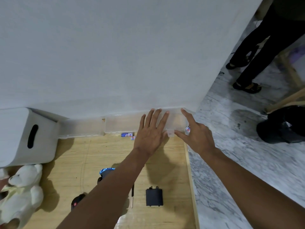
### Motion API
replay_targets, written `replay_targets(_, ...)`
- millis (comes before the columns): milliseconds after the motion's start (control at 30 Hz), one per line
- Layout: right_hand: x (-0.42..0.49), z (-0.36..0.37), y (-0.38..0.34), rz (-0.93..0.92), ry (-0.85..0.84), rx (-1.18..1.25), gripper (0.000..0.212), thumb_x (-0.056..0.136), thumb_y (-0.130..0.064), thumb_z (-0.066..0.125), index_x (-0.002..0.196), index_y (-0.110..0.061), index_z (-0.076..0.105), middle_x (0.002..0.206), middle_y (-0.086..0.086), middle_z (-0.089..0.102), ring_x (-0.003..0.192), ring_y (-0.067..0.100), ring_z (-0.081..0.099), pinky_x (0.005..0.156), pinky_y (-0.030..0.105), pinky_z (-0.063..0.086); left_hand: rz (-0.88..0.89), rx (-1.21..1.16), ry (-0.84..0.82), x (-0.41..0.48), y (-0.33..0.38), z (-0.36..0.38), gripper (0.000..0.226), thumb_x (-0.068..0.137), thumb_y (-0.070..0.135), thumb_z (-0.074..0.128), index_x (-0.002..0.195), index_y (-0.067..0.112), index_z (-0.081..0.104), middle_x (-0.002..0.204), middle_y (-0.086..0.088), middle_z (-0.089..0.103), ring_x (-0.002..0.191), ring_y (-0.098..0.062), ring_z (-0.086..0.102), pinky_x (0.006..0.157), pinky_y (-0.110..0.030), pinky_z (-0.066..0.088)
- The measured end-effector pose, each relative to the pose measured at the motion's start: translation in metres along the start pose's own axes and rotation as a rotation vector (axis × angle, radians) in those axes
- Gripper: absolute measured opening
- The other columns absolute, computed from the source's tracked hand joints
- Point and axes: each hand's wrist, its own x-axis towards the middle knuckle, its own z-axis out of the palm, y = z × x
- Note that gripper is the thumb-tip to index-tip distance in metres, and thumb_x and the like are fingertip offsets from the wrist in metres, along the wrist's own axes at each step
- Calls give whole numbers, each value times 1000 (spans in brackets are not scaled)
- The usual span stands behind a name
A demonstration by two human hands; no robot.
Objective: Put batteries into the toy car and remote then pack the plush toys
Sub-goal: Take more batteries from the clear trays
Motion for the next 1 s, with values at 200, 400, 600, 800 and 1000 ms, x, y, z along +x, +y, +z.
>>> replay_targets(200, -1, 2, -4, 55, 17, 40, 90, 82, -58, 74, 154, -46, 21, 64, -12, 48, 75, 28, 66, 65, 32, 46, 27, -47, -10, 3, -8, -8, 63, 104, 40, 52, 160, 20, 34, 160, -12, 39, 149, -35, 35, 115, -54, 38)
replay_targets(400, -10, 11, -9, 203, 75, 236, 106, 71, -65, 78, 153, -46, 14, 67, -8, 53, 70, 26, 63, 67, 40, 56, -36, -147, 91, 9, -11, -25, 55, 102, 48, 37, 150, 24, 50, 149, -3, 49, 129, -31, 50, 96, -47, 50)
replay_targets(600, -15, 14, -11, 184, 115, 197, 105, 73, -64, 77, 152, -48, 11, 73, -4, 61, 68, 25, 66, 69, 41, 58, -298, -579, 350, 20, 1, -53, 22, 105, 36, 58, 124, 26, 57, 125, 0, 51, 73, -9, 61, 62, -36, 58)
replay_targets(800, -17, 11, -15, 136, 109, 119, 102, 76, -66, 73, 152, -52, 6, 60, -7, 54, 63, 23, 65, 69, 36, 58, -97, -585, 371, 10, -3, -46, 40, 100, 28, 67, 136, 20, 50, 152, -2, 44, 117, -13, 60, 86, -36, 59)
replay_targets(1000, -18, 12, -11, 183, 74, 146, 101, 77, -70, 70, 152, -52, 4, 69, -1, 61, 73, 28, 68, 70, 38, 56, -71, -326, 235, -3, -10, -32, 90, 87, 67, 66, 157, 25, 29, 171, -5, 17, 114, -24, 56, 87, -38, 52)
